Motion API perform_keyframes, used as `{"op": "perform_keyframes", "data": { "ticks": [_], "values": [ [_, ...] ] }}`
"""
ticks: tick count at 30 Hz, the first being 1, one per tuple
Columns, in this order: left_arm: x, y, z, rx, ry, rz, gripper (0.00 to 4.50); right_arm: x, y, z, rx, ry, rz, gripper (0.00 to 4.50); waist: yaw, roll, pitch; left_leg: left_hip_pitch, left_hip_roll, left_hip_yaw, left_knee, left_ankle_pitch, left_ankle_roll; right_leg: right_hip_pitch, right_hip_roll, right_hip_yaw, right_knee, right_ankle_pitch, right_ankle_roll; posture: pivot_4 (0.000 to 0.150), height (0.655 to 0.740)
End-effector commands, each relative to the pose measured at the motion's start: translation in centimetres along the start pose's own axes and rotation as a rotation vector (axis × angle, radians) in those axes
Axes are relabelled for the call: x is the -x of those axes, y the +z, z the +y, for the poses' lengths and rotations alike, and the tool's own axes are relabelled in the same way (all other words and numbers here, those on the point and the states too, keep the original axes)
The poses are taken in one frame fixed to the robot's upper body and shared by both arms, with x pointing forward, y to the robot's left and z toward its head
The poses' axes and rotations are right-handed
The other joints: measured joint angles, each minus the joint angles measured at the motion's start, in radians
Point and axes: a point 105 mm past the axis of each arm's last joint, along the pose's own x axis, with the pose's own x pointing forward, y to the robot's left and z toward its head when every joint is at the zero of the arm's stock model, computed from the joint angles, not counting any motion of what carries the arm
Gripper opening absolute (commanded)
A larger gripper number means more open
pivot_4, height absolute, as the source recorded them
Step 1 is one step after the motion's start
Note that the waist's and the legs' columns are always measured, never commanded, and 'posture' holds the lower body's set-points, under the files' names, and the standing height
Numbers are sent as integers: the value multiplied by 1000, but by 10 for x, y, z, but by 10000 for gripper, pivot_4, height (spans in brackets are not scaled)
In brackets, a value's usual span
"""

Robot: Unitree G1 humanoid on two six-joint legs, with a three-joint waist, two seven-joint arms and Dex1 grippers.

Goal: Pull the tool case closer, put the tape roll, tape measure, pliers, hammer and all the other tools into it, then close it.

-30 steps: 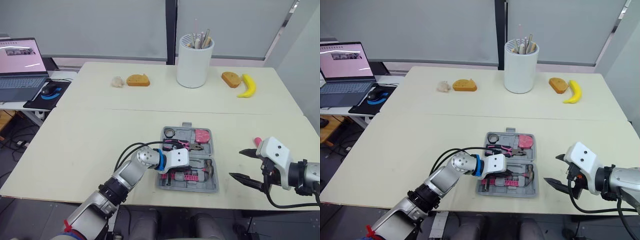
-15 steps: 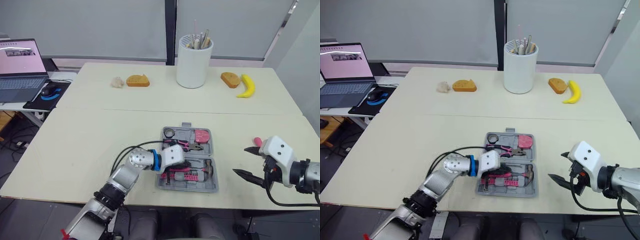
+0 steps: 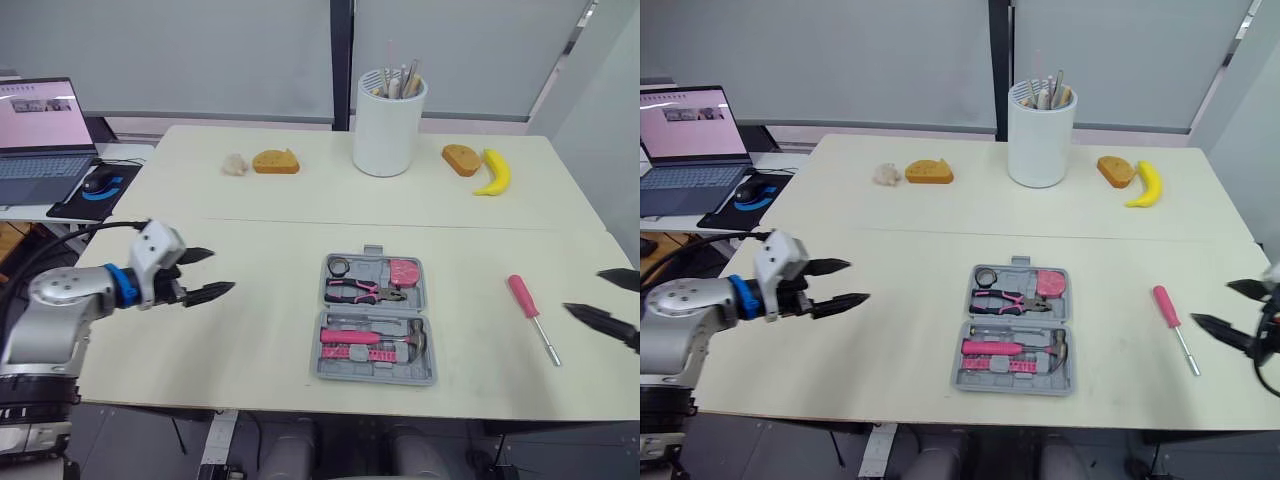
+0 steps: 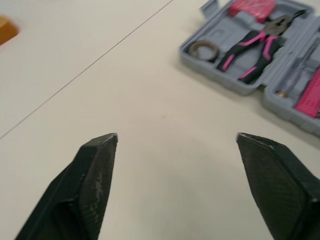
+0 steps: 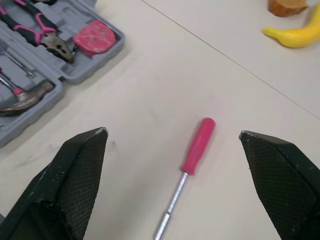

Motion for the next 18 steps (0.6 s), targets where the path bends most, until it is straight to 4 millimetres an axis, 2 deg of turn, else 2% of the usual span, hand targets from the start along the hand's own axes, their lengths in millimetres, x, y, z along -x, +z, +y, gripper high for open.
{"op": "perform_keyframes", "data": {
  "ticks": [1,4,7,10,13,15,18],
  "values": [
    [22,-6,16,-2,80,3,44864,18,-10,-19,5,-51,22,45000,0,0,0,0,0,0,0,0,0,0,0,0,0,0,0,1500,7400],
    [33,-18,23,16,121,26,44864,23,-21,-24,-15,-50,50,45000,-3,0,0,-1,0,1,-1,0,0,-2,-1,1,0,0,0,1500,7400],
    [40,-24,23,36,121,46,44864,19,-19,-21,-31,-35,27,45000,-5,0,0,-1,1,1,-1,0,0,-3,-1,1,0,0,-1,1500,7400],
    [36,-23,19,36,104,53,44864,8,-19,-13,-45,-9,14,45000,-6,1,0,-1,1,1,-1,0,0,-3,-1,1,0,-1,-1,1500,7400],
    [32,-19,19,32,119,36,44864,4,-24,-15,-51,-40,29,45000,-5,1,0,-1,2,1,-1,0,0,-4,-1,1,0,-1,-2,1500,7400],
    [29,-11,20,15,119,9,44864,3,-25,-15,-47,-45,37,45000,-4,1,0,-2,1,2,-1,0,0,-4,-2,1,0,-1,-2,1500,7400],
    [18,23,19,-38,107,-118,44864,-2,-23,-14,-57,-51,20,45000,2,0,0,-2,1,1,-1,0,0,-4,-2,0,0,-1,-1,1500,7400]
  ]
}}
